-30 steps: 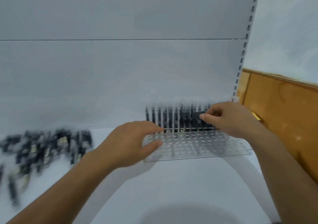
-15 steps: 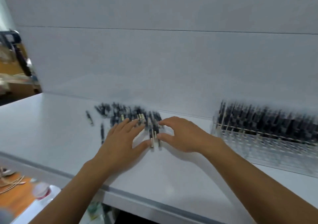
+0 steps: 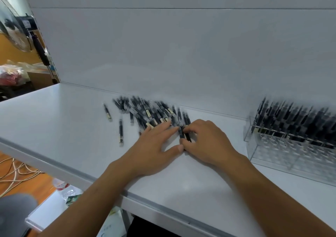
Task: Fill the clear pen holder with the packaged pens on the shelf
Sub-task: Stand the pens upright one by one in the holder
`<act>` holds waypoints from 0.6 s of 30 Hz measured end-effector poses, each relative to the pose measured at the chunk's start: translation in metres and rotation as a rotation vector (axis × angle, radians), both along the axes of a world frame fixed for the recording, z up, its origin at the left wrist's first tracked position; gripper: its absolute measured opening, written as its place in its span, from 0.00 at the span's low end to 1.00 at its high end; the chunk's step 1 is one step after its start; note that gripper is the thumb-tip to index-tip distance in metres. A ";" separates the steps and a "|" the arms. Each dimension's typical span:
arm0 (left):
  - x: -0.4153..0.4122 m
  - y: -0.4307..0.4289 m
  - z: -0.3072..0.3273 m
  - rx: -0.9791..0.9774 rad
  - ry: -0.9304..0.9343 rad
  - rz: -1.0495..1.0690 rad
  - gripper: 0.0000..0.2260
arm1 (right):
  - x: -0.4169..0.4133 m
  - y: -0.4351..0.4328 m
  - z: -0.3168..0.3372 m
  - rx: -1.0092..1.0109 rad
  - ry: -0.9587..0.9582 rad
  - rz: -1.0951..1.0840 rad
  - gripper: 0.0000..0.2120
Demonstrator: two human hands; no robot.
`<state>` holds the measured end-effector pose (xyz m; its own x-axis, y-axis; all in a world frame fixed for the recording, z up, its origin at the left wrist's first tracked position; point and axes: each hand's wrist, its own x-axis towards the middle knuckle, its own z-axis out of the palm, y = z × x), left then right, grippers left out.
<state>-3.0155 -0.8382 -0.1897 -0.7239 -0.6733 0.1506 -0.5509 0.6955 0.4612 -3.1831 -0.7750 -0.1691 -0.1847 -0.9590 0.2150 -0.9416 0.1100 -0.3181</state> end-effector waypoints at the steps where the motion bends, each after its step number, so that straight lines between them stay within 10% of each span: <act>1: -0.001 0.000 0.001 0.024 0.051 -0.006 0.28 | 0.000 0.000 0.001 0.004 0.001 -0.018 0.13; 7: 0.009 -0.007 0.005 -0.061 0.324 0.203 0.17 | 0.003 -0.001 -0.002 0.018 -0.001 -0.060 0.14; 18: 0.040 -0.028 0.023 -0.242 0.060 0.564 0.22 | 0.009 0.002 -0.002 0.060 -0.122 -0.050 0.10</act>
<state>-2.9754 -0.8661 -0.1668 -0.2522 -0.8916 0.3761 -0.8422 0.3936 0.3685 -3.1740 -0.7731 -0.1714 -0.2538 -0.9584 0.1306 -0.8890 0.1780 -0.4218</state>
